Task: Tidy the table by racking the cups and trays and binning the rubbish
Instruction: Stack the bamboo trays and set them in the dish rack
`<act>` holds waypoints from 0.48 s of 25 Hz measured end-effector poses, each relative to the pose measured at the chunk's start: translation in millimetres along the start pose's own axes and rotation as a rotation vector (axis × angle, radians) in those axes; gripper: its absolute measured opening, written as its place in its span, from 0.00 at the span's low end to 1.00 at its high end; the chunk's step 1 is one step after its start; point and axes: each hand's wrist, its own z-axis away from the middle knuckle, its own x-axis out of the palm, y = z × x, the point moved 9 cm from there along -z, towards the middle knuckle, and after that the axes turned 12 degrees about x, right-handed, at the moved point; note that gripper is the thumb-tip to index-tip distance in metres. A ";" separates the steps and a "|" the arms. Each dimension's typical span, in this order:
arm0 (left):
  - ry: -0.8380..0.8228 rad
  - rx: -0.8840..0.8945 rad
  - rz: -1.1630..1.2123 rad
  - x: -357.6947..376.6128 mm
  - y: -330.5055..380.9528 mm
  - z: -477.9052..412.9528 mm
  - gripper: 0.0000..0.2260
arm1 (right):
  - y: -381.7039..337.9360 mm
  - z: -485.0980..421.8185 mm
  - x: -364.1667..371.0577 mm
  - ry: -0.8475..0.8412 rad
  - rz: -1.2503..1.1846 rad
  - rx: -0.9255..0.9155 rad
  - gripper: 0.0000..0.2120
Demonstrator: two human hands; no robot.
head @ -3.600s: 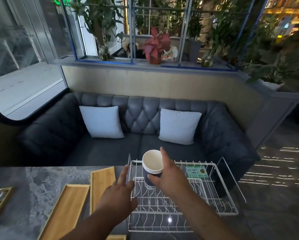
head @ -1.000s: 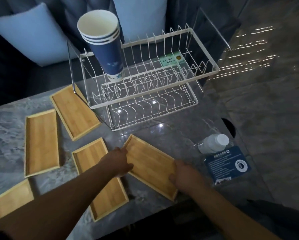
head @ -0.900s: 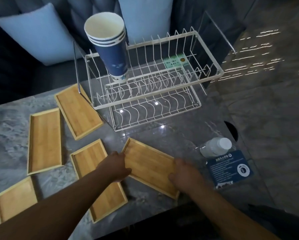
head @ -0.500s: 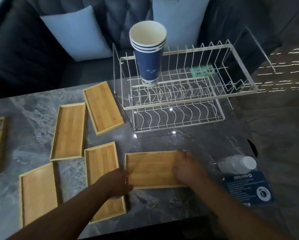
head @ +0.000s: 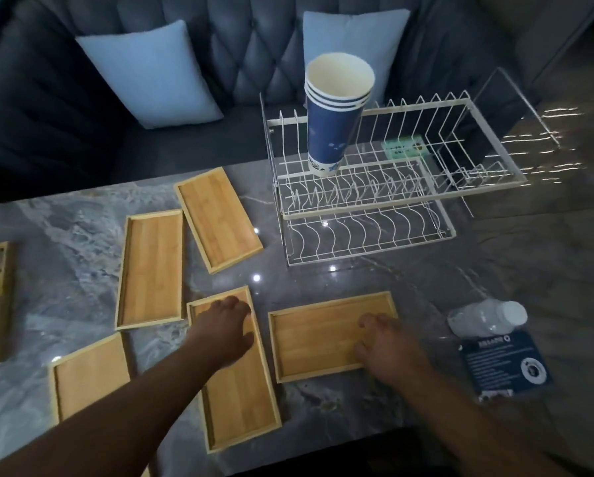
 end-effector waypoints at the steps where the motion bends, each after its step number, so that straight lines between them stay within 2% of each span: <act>1: -0.021 0.009 -0.046 -1.7 -10.7 -2.7 0.26 | -7.6 7.7 5.2 -0.018 -0.039 0.015 0.19; 5: -0.108 0.071 -0.168 -0.1 -42.5 -8.7 0.32 | -34.2 38.1 33.8 -0.078 -0.136 0.072 0.12; 8: -0.204 0.122 -0.171 8.4 -60.6 -9.6 0.32 | -48.2 60.9 67.0 -0.163 -0.156 0.190 0.16; 12: -0.282 0.189 -0.157 16.9 -70.2 -7.5 0.32 | -77.2 97.2 115.0 -0.258 -0.191 0.221 0.17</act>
